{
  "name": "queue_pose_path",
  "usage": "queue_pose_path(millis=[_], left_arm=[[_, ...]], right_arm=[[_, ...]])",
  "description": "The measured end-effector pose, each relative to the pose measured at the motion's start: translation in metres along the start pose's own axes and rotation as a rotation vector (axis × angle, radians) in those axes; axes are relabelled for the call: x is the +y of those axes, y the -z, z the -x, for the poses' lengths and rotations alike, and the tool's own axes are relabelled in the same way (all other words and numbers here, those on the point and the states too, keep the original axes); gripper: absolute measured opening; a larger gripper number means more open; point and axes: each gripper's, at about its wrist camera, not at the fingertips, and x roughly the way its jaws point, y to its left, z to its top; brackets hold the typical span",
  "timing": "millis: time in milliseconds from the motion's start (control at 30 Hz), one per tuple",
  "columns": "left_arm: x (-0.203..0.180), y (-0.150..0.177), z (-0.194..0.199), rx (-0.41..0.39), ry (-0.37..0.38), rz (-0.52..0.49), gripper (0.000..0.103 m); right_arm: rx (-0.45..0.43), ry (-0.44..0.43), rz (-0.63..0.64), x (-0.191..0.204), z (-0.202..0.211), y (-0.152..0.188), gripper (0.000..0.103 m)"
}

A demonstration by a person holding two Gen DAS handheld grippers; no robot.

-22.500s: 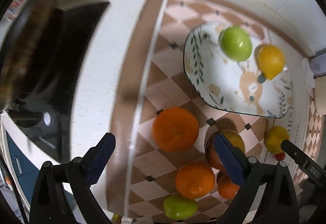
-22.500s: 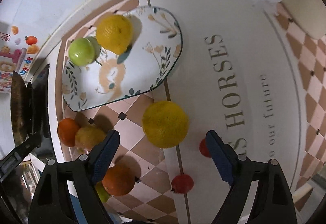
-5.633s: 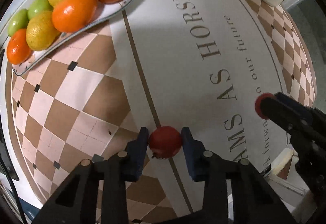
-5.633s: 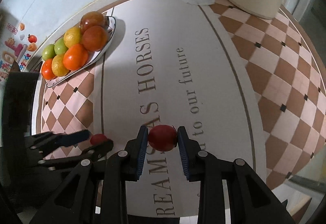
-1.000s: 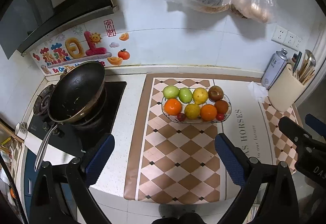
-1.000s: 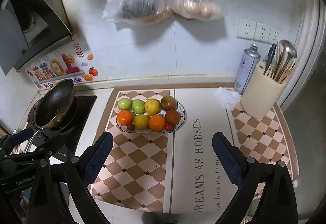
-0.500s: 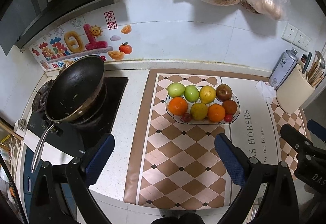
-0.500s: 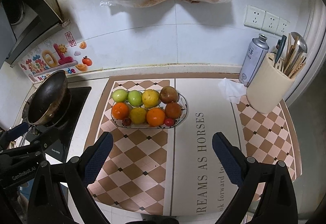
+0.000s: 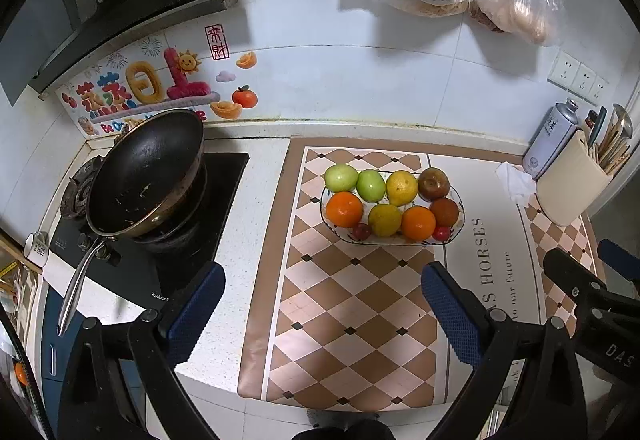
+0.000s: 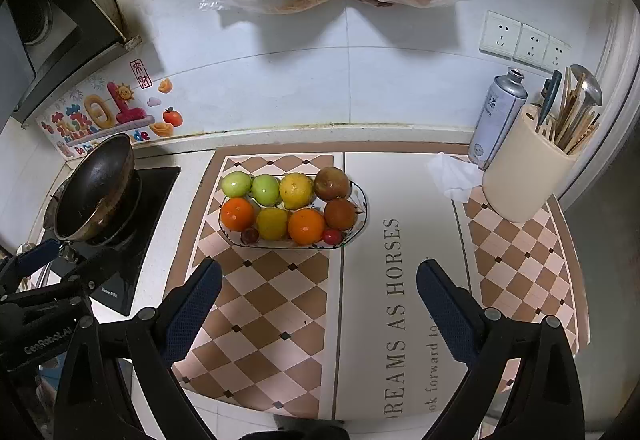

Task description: Organize fruits

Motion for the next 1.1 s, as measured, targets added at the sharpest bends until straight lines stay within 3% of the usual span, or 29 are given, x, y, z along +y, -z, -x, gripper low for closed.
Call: queue_pose_path(millis=[1100], left_arm=[[-0.001,0.007,0.014,-0.020,-0.002,0.004,0.101]], right_arm=[[-0.005,-0.001,0.009,-0.002,0.014,0.008,0.100]])
